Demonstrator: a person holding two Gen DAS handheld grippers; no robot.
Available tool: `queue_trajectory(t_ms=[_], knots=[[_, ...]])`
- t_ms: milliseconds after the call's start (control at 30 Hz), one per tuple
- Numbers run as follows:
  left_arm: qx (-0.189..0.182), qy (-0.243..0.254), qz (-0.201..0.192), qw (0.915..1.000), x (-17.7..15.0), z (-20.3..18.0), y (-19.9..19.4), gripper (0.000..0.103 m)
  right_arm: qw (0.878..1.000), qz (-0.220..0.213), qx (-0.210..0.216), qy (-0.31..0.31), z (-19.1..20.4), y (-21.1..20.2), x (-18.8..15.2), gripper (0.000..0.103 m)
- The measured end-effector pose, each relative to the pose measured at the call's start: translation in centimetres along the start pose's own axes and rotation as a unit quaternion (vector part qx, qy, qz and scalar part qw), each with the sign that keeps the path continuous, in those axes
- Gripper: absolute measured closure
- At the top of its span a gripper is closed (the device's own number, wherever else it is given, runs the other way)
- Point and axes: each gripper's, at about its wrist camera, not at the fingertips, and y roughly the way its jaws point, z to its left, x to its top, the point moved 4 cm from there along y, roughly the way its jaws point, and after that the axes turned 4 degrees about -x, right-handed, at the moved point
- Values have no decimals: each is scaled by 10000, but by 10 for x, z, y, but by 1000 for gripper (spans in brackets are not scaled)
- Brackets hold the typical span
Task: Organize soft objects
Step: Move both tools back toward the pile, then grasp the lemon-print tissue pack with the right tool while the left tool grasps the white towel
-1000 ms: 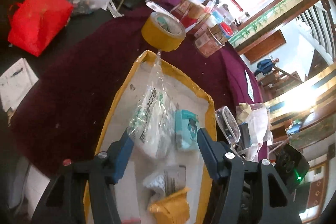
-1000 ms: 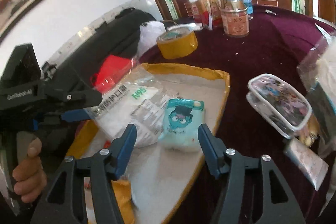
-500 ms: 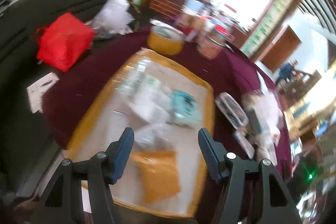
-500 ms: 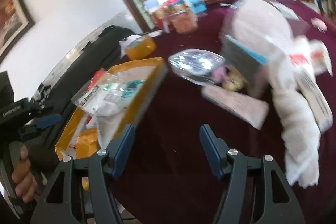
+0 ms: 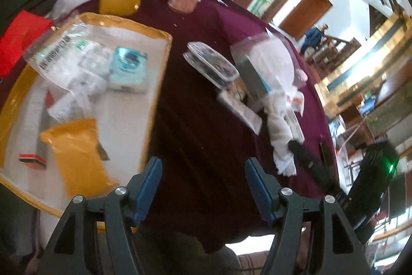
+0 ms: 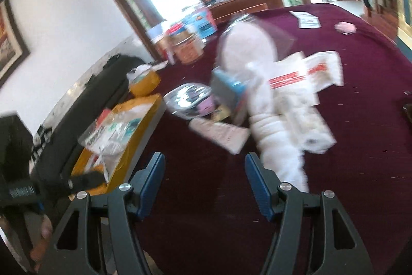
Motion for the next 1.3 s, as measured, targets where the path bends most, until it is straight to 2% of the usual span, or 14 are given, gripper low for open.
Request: queue_trajectory(t_ms=[67,200,667,767,833,967,1167,1300], knots=[[-7,41,50,10000,-3,-4,4,32,9998,-34,-49,163,-14,-7,6,39],[-24,99,117,9999,-6,-5,8,32,9980,-160,-418,449,-42,-14,20,39],[-48,14,178,9998,-7,3,13,32,9865,174,-1006,1278,-109,23,43,39],[-52,60,256,9996,-10,1,16,32,9846,464,-694,1535,-119,37,37,41],[-65,77,284,9995,-9,-1,18,32,9836,450,-561,1654,-122,38,33,44],[-119,164,321,9993,-6,-14,23,32,9867,486,-374,1504,-113,39,31,49],[-355,568,552,9962,3,-53,47,30,9911,160,-395,1263,-102,30,31,50],[-510,801,887,9915,9,-79,78,30,9894,-388,-147,1393,-108,12,33,50]])
